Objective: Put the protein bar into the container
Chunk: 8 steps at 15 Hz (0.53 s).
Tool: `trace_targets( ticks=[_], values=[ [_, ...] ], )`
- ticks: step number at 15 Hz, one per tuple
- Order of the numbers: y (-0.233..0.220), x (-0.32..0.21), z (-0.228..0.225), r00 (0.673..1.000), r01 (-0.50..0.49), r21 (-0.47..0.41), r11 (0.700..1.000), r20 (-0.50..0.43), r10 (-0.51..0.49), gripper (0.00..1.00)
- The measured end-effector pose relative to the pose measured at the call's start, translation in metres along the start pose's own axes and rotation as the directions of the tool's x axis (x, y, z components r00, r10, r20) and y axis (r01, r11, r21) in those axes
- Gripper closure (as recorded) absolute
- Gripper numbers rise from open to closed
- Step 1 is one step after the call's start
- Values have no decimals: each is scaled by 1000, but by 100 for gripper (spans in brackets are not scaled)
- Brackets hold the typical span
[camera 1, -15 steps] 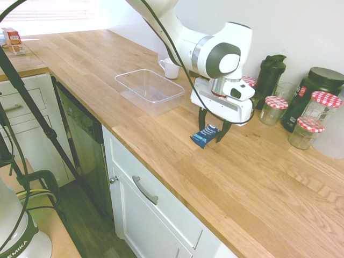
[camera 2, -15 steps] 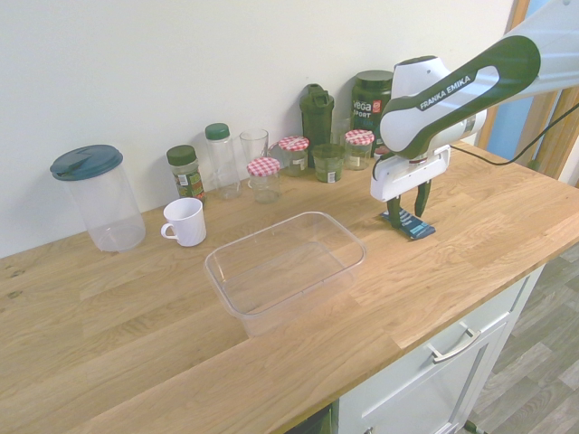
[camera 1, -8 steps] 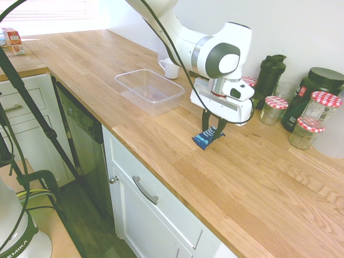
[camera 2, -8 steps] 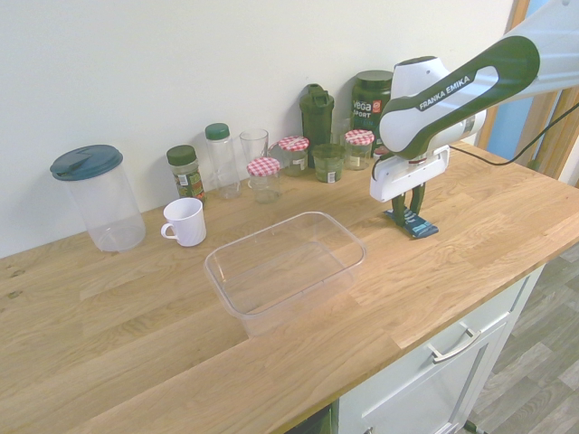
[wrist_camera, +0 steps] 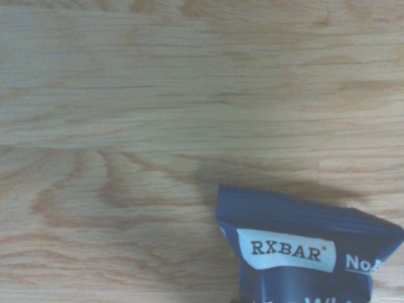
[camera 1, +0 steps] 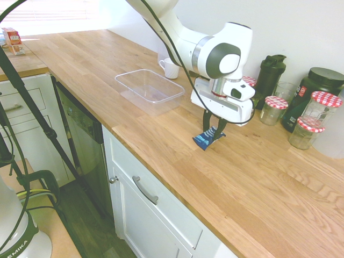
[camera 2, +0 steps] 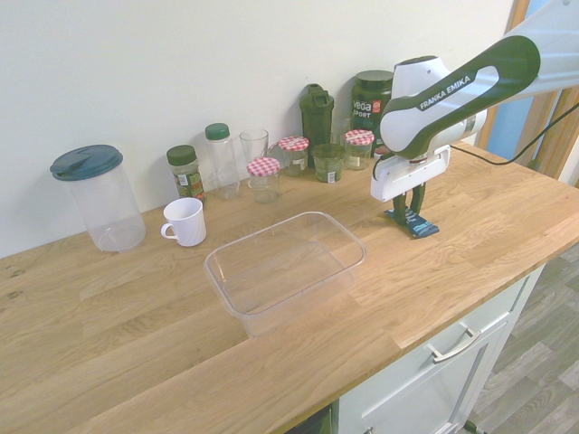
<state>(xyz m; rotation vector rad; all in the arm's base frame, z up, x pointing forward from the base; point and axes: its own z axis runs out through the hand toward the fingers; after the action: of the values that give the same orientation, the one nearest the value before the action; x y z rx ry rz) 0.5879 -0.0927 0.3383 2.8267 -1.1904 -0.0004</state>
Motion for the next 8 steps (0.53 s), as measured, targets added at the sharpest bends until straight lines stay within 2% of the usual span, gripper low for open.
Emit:
trace_targets(
  ticks=[4,8],
  values=[
    [6,-20,-51,999,26,42,999,-48,-24,100],
    [0,-73,-114,992,98,81,992,-87,-91,100]
  ],
)
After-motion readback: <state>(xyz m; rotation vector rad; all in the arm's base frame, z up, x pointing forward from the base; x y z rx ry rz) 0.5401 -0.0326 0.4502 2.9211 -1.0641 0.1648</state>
